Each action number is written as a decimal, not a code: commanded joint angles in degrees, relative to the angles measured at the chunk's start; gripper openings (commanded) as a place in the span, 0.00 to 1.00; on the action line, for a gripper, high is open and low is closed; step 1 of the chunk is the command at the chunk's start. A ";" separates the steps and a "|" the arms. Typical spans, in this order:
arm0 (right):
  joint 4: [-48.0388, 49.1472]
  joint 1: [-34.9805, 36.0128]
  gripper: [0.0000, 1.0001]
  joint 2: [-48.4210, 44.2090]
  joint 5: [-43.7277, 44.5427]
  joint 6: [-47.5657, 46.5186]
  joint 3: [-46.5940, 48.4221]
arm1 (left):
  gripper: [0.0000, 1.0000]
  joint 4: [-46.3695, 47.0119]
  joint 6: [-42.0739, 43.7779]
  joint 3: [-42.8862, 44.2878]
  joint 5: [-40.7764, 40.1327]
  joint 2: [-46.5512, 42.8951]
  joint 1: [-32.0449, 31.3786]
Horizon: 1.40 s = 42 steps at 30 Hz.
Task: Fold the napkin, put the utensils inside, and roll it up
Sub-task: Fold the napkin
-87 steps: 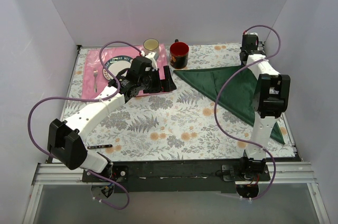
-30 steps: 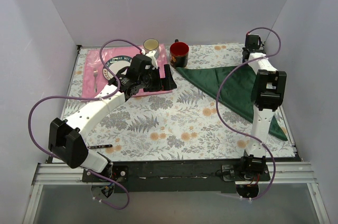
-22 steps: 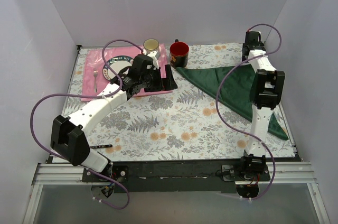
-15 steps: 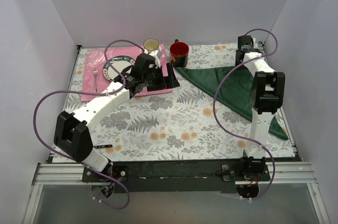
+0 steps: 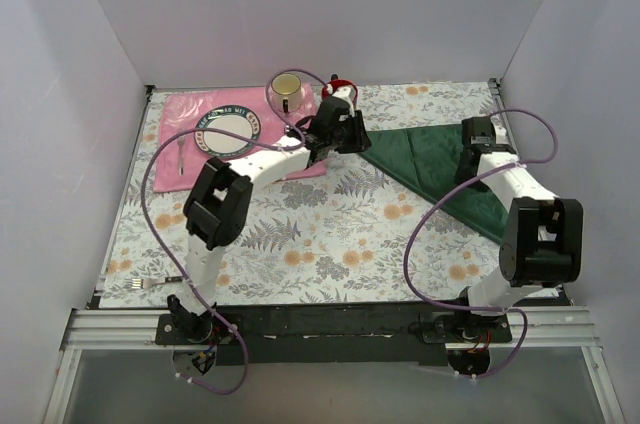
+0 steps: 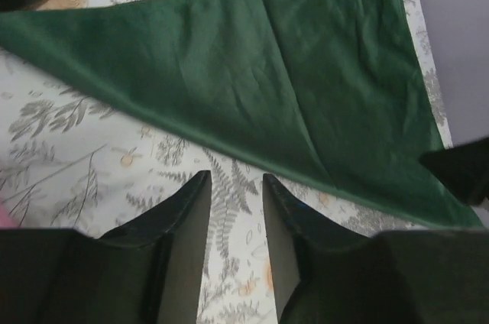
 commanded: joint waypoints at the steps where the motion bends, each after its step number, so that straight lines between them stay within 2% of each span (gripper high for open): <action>1: 2.04 -5.35 0.38 -5.83 0.83 5.42 -4.80 | 0.31 5.02 5.03 9.34 -7.02 6.99 -0.94; 6: 0.63 -11.58 0.31 -10.92 3.37 9.46 -11.55 | 0.31 5.90 7.67 14.37 -7.63 13.00 -1.03; 8: 0.28 -13.79 0.31 -13.29 4.16 11.83 -13.59 | 0.31 7.13 9.16 14.80 -7.72 15.11 -1.03; 11: 2.55 -21.07 0.31 -15.75 2.85 12.28 -18.33 | 0.31 6.78 9.52 16.30 -8.25 17.74 -0.94; 20: 3.01 -29.26 0.27 -18.92 4.06 14.21 -27.04 | 0.31 6.43 9.96 19.55 -6.67 19.95 -0.94; 23: 3.89 -30.93 0.26 -21.20 2.16 13.86 -28.54 | 0.31 6.43 11.10 20.34 -6.58 19.95 -0.94; 24: 3.36 -31.03 0.21 -21.65 1.88 13.95 -28.19 | 0.32 6.34 11.27 20.78 -6.84 19.95 -1.03; 29: 2.74 -30.94 0.21 -25.08 5.12 14.21 -27.22 | 0.33 7.22 12.16 21.92 -7.28 20.30 -0.94; 37: 4.58 -32.17 0.24 -22.71 8.20 14.66 -27.56 | 0.33 6.25 14.08 25.70 -8.34 23.20 -0.94; 42: 5.64 -33.75 0.24 -20.51 6.98 13.69 -28.63 | 0.32 5.29 17.24 25.71 -9.30 23.46 -0.77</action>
